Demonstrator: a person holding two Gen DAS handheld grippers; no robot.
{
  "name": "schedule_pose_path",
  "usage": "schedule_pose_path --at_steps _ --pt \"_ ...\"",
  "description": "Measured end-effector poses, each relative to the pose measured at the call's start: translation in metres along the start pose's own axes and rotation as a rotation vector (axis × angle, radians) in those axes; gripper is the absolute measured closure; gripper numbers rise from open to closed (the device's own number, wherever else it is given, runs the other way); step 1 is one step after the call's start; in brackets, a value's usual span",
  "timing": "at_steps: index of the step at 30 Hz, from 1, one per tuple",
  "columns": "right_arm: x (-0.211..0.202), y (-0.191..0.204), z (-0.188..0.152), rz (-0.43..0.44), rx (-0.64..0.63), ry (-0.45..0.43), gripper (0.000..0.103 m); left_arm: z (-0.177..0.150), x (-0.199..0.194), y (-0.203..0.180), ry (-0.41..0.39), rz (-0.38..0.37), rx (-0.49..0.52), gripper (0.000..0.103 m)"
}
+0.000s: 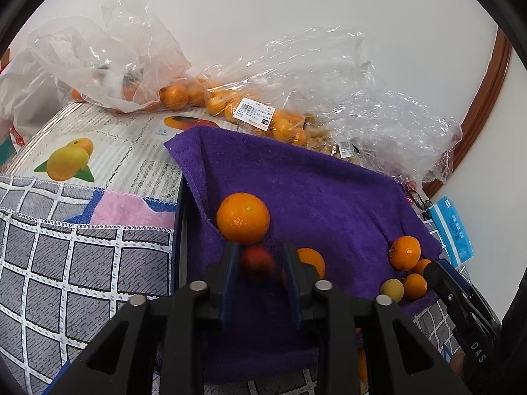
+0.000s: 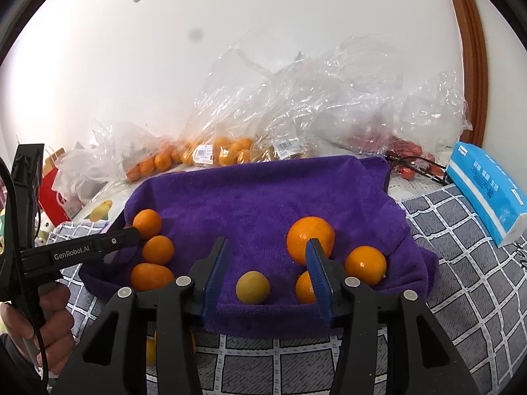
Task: Organize fruits
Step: 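Lower both fruits onto the towel and open both tools, then grasp an oval orange beside the tray with the right tool while the left tool returns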
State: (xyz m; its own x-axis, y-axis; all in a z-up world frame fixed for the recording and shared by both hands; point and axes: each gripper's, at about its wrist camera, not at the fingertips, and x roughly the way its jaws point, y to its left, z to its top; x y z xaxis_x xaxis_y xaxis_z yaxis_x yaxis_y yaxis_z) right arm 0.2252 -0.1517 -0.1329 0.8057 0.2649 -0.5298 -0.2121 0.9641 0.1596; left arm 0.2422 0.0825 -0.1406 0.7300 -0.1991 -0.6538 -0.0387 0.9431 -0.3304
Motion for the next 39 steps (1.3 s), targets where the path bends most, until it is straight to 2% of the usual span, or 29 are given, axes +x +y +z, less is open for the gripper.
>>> schedule_pose_path --at_steps 5,15,20,25,28,35,39 --pt "-0.008 0.006 0.006 -0.059 -0.022 -0.02 0.055 0.001 -0.007 -0.003 -0.024 -0.003 0.011 0.066" --pt "-0.046 0.004 0.009 -0.05 0.049 0.018 0.055 0.003 -0.033 -0.006 -0.103 -0.017 0.011 0.067" --pt "-0.068 0.006 0.004 -0.057 0.052 0.013 0.055 0.01 -0.064 -0.008 -0.168 -0.008 0.02 0.067" --pt "-0.083 0.021 0.0 -0.059 0.001 0.025 0.055 0.004 -0.096 0.001 -0.149 -0.027 0.014 0.067" --pt "-0.079 0.032 -0.007 -0.056 -0.014 0.069 0.055 -0.01 -0.103 0.011 -0.124 -0.001 0.029 0.066" --pt "-0.072 0.054 -0.031 -0.023 -0.039 0.115 0.059 -0.055 -0.099 0.05 -0.014 0.079 0.018 0.066" --pt "-0.066 0.064 -0.042 0.001 -0.057 0.143 0.059 -0.07 -0.095 0.06 0.001 0.102 0.015 0.066"
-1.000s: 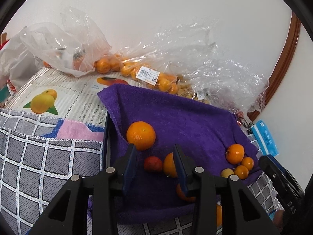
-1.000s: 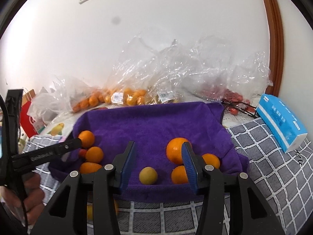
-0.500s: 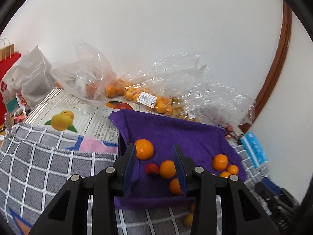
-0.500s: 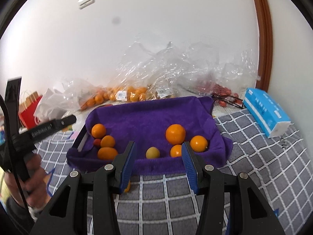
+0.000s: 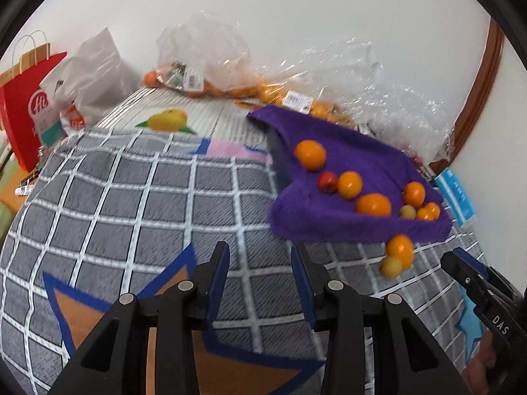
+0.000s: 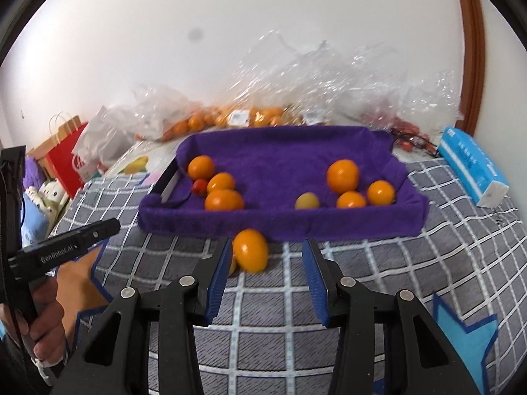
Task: Organize fruits
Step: 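Grasp an oval orange beside the tray with the right tool while the left tool returns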
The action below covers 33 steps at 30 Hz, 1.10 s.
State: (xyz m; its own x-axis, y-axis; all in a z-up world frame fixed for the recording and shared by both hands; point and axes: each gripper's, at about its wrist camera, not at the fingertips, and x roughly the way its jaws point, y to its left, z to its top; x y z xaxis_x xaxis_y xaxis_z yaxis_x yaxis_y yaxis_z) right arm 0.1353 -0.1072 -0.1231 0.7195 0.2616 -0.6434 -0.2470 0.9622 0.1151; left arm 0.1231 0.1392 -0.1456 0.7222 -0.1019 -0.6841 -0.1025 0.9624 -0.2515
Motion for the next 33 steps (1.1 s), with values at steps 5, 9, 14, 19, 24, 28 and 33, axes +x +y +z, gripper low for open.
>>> schedule_pose_path --at_steps 5,9,14,19,24,28,33 --pt "0.018 0.004 -0.006 0.01 -0.005 0.04 0.059 -0.008 0.009 0.006 0.038 -0.002 -0.014 0.066" --pt "0.032 -0.001 -0.001 0.021 0.009 0.06 0.06 -0.01 0.009 0.01 0.036 -0.019 -0.039 0.066" --pt "0.049 -0.006 0.008 0.069 0.04 0.083 0.06 -0.009 0.011 0.006 0.039 0.002 -0.026 0.066" --pt "0.068 -0.008 0.007 0.115 0.056 0.127 0.067 -0.009 0.012 0.005 0.042 0.008 -0.022 0.066" --pt "0.068 -0.006 0.006 0.122 0.047 0.118 0.07 -0.009 0.013 0.003 0.045 0.02 -0.011 0.066" --pt "0.063 -0.013 0.006 0.138 0.077 0.095 0.07 -0.009 0.013 0.002 0.043 0.011 -0.022 0.066" --pt "0.045 -0.027 0.006 0.06 0.084 0.064 0.071 -0.009 0.013 0.004 0.043 0.012 -0.021 0.066"
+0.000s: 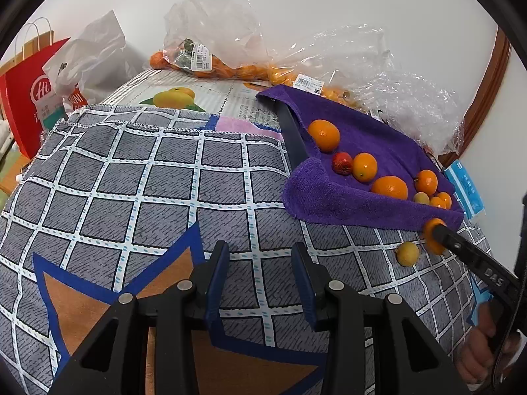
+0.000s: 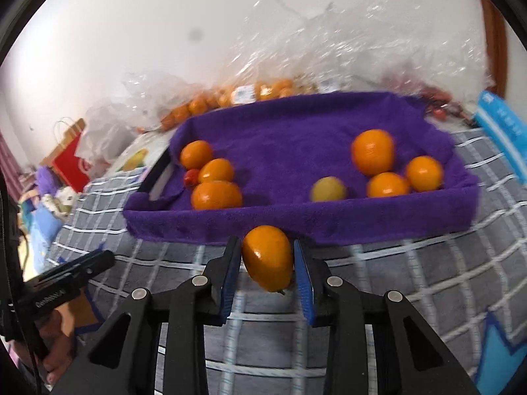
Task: Organize fruits
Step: 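Grasp an oval orange beside the tray with the right tool while the left tool returns, then grasp a small yellow fruit with the left tool while the right tool holds the orange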
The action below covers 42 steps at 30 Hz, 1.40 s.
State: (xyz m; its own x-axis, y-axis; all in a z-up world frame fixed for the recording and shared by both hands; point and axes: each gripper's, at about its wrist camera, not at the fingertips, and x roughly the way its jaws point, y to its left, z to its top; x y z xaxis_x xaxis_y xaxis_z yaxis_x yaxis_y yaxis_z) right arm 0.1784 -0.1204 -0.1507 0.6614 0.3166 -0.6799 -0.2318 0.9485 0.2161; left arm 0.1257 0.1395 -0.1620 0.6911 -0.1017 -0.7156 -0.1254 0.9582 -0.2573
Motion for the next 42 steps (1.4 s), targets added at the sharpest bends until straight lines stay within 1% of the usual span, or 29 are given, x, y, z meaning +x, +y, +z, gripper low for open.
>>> schedule_pose_path --at_steps 3,6,10,12,14,17,18,21,24,28,31,33,35,42 --pt "-0.016 -0.012 -0.005 -0.031 0.007 -0.003 0.07 0.0 0.0 0.0 0.0 -0.001 -0.001 0.066" --pt "-0.025 -0.021 -0.012 -0.081 -0.001 0.019 0.07 0.0 0.0 0.0 0.001 0.004 0.003 0.066" --pt "-0.018 -0.028 -0.023 -0.122 -0.019 0.066 0.07 0.0 0.0 0.0 0.001 -0.004 -0.004 0.066" --pt "-0.017 -0.028 -0.023 -0.121 -0.027 0.053 0.07 0.0 0.0 0.001 0.001 -0.01 -0.009 0.066" --pt "-0.014 -0.025 -0.023 -0.142 -0.049 0.055 0.07 0.0 0.0 0.002 0.001 -0.012 -0.01 0.066" --pt "-0.003 -0.021 -0.022 -0.175 -0.081 0.081 0.07 0.0 0.0 0.002 0.002 -0.01 -0.008 0.066" --pt "-0.001 -0.02 -0.022 -0.177 -0.085 0.088 0.07 0.0 0.0 0.002 0.002 -0.011 -0.009 0.065" --pt "-0.001 -0.021 -0.02 -0.175 -0.081 0.074 0.07 0.0 -0.001 0.002 0.001 -0.017 -0.015 0.065" --pt "0.003 -0.021 -0.02 -0.166 -0.084 0.087 0.07 0.0 -0.001 0.003 0.0 -0.024 -0.021 0.065" --pt "0.004 -0.019 -0.019 -0.198 -0.087 0.086 0.07 0.0 0.0 0.004 0.002 -0.033 -0.023 0.064" --pt "0.003 -0.021 -0.019 -0.19 -0.076 0.087 0.071 0.0 -0.001 0.005 0.001 -0.043 -0.032 0.064" --pt "0.003 -0.021 -0.019 -0.2 -0.073 0.086 0.071 0.0 -0.001 0.005 0.001 -0.042 -0.031 0.063" --pt "0.003 -0.022 -0.019 -0.196 -0.068 0.086 0.071 0.0 0.0 0.004 0.004 -0.047 -0.021 0.06" --pt "0.001 -0.028 -0.018 -0.171 -0.034 0.082 0.071 0.001 -0.001 0.003 0.004 -0.052 -0.016 0.06"
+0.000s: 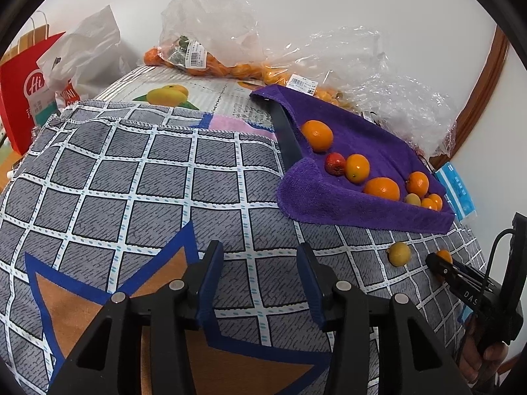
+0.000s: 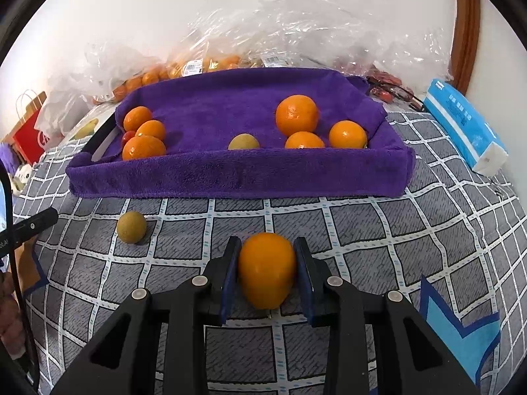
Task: Organize fruits
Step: 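Grasp a small yellow fruit with the left tool while the right tool holds the orange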
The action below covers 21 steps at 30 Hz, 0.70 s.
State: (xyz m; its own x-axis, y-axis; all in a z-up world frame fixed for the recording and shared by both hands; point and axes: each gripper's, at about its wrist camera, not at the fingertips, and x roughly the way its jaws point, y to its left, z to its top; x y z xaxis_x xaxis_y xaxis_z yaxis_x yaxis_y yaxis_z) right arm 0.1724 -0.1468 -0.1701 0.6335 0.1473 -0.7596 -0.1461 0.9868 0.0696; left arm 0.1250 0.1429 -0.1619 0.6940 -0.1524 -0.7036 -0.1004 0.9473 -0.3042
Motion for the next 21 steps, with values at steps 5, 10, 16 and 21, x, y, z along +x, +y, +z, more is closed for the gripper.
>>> schedule_pose_path --at_steps 5,10,16,21 --pt "-0.003 -0.004 0.0 0.022 0.016 -0.016 0.071 0.0 -0.001 0.0 -0.001 -0.033 0.001 0.061" --pt "-0.02 -0.008 -0.005 0.069 0.018 -0.08 0.071 -0.003 -0.007 -0.015 0.0 -0.067 0.041 0.061" --pt "-0.034 -0.021 -0.019 0.004 -0.022 -0.081 0.071 -0.007 -0.009 -0.064 0.037 -0.123 0.119 0.061" --pt "-0.038 -0.035 -0.024 -0.005 -0.014 -0.095 0.071 -0.008 0.011 -0.104 0.085 -0.109 0.179 0.061"
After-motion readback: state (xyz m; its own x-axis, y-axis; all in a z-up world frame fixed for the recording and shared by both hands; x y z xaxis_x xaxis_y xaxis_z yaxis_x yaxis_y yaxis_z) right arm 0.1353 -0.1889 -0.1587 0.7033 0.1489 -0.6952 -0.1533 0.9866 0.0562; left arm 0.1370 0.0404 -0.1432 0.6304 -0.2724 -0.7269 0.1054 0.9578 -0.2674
